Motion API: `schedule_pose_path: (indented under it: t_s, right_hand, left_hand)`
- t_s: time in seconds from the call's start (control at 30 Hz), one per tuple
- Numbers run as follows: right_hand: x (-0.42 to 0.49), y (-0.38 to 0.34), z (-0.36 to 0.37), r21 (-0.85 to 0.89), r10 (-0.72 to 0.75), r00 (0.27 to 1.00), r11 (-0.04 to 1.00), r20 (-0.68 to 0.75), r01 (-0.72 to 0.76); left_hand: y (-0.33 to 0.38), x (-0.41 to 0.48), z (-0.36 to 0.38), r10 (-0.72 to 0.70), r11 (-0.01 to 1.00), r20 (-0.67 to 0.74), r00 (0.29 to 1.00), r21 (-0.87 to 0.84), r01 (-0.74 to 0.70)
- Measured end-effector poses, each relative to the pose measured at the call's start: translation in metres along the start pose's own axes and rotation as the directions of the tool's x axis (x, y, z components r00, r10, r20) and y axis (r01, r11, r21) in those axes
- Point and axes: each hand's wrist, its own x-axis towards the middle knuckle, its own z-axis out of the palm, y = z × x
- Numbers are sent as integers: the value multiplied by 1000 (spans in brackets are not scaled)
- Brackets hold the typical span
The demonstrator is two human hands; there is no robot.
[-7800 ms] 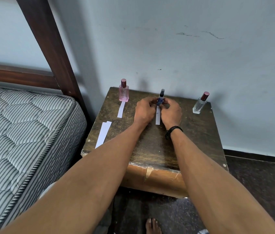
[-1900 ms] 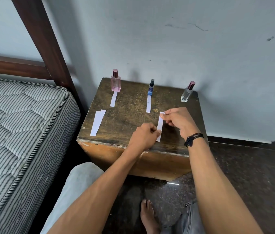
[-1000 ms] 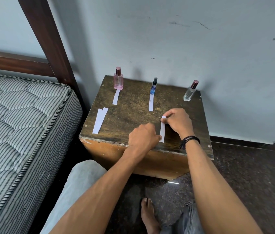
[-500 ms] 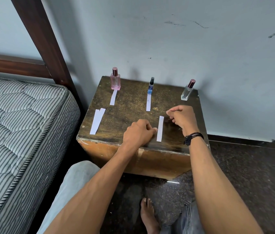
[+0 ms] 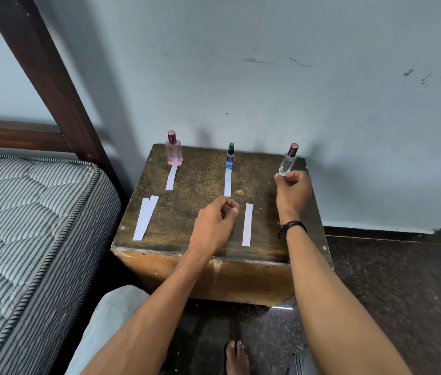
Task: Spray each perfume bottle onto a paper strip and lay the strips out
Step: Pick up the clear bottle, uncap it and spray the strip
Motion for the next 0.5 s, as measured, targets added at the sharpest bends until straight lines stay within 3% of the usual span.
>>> schedule_pose_path:
  t_s: [0.1,0.5]
  right_hand:
    - [14,-1,5,-53,-5,999,999,-31,3]
    - [42,4,26,-304,12,998,952,63,8]
  left_hand:
    - [1,1,3,14,998,-26,1000,-59,-15]
    - [1,2,5,8,996,4,1000,-90,-8]
